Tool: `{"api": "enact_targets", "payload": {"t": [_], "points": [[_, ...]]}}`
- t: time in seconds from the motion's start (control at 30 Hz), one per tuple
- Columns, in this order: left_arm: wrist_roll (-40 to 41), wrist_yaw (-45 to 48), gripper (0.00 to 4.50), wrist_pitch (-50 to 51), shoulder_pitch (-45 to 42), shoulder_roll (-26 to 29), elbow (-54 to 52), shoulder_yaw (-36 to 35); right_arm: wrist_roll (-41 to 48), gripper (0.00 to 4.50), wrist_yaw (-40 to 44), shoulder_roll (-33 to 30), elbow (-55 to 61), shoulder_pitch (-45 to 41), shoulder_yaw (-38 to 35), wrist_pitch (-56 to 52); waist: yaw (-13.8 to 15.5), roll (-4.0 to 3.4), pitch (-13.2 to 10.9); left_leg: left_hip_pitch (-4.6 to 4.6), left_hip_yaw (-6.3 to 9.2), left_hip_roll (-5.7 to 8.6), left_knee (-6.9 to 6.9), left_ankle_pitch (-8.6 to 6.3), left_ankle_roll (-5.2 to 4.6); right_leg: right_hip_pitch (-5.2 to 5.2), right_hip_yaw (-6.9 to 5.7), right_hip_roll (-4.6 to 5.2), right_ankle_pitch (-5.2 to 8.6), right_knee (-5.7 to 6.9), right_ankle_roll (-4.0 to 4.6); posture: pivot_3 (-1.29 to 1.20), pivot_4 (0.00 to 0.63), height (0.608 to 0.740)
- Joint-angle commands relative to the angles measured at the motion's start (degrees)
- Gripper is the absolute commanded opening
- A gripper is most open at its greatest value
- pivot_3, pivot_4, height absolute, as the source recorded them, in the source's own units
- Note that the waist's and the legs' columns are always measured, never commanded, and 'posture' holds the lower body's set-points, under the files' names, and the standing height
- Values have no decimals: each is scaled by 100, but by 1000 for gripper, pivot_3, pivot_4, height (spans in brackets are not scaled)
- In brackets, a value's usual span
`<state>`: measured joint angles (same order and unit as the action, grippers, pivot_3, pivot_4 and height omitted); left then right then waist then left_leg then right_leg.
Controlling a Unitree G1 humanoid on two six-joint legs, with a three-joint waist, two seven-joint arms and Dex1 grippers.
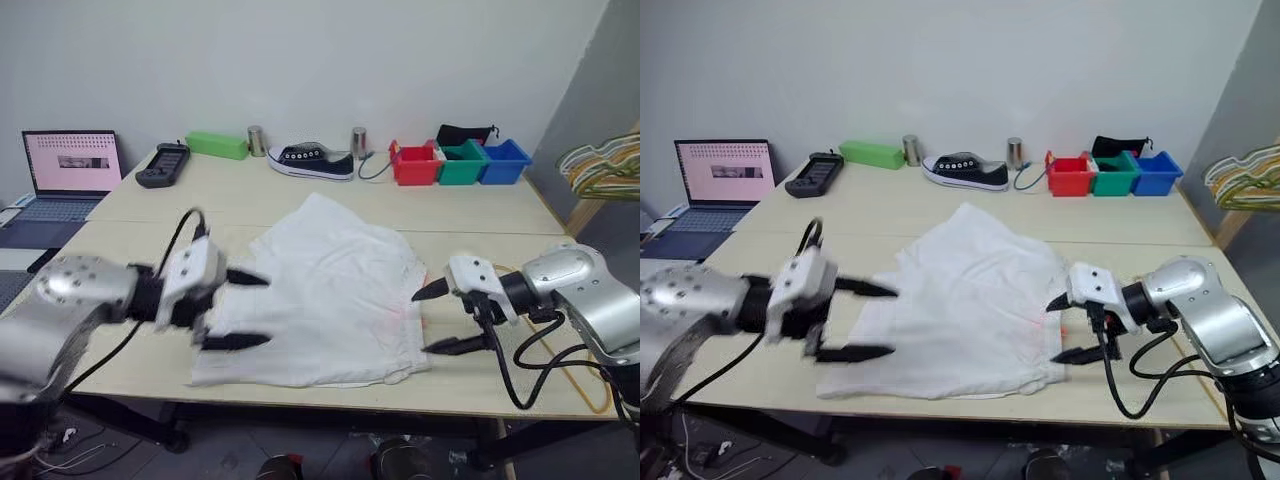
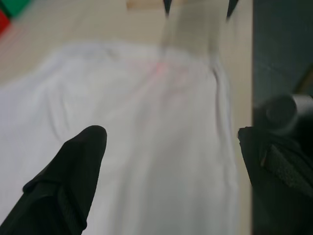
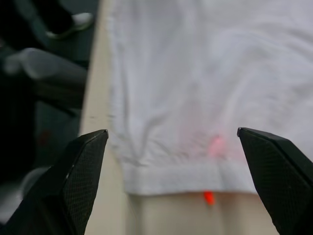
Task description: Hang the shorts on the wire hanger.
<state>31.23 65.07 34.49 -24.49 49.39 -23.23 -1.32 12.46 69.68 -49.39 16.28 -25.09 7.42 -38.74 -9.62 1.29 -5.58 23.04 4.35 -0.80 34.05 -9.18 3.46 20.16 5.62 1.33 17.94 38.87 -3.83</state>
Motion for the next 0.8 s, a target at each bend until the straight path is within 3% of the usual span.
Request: {"api": "enact_targets", "payload": {"t": [0.03, 0.13, 0.37, 0.57, 0.8], "points": [[-219, -615, 4476, 159, -570, -605, -137, 648, -369, 4500, -1067, -139, -58, 255, -615, -334, -91, 4, 3, 5, -8, 1, 2, 1, -2, -3, 11, 0, -6, -2, -10, -272, 25, 740], [-696, -770, 4476, -253, -871, -1275, 267, 1338, -582, 4500, -1796, -271, -272, 542, -1123, -955, -258, 0, 5, 27, -14, 3, 4, 2, -3, -4, 19, -2, -13, 2, -33, -304, 25, 740], [-1284, -752, 4476, -907, -1108, -2108, 1015, 2034, -525, 4500, -2223, -589, -395, 1225, -1592, -1769, -712, -3, 6, 64, -3, 4, 1, -1, -6, 19, 11, -9, 2, 7, -51, -355, 39, 740], [-1369, -862, 4476, -823, -836, -2277, 785, 2115, -404, 4500, -2321, -660, -815, 1456, -1662, -2056, -1096, 1, 2, 57, -2, 7, 3, -1, -6, 11, 15, -7, 7, 6, -46, -345, 51, 740], [-1367, -904, 4476, -689, -653, -2204, 583, 2061, -415, 4500, -2285, -705, -1779, 1337, -1483, -1751, -1281, 9, -3, 31, -1, 8, 3, -1, -6, -14, 16, -5, 20, 5, -23, -319, 53, 740]]}}
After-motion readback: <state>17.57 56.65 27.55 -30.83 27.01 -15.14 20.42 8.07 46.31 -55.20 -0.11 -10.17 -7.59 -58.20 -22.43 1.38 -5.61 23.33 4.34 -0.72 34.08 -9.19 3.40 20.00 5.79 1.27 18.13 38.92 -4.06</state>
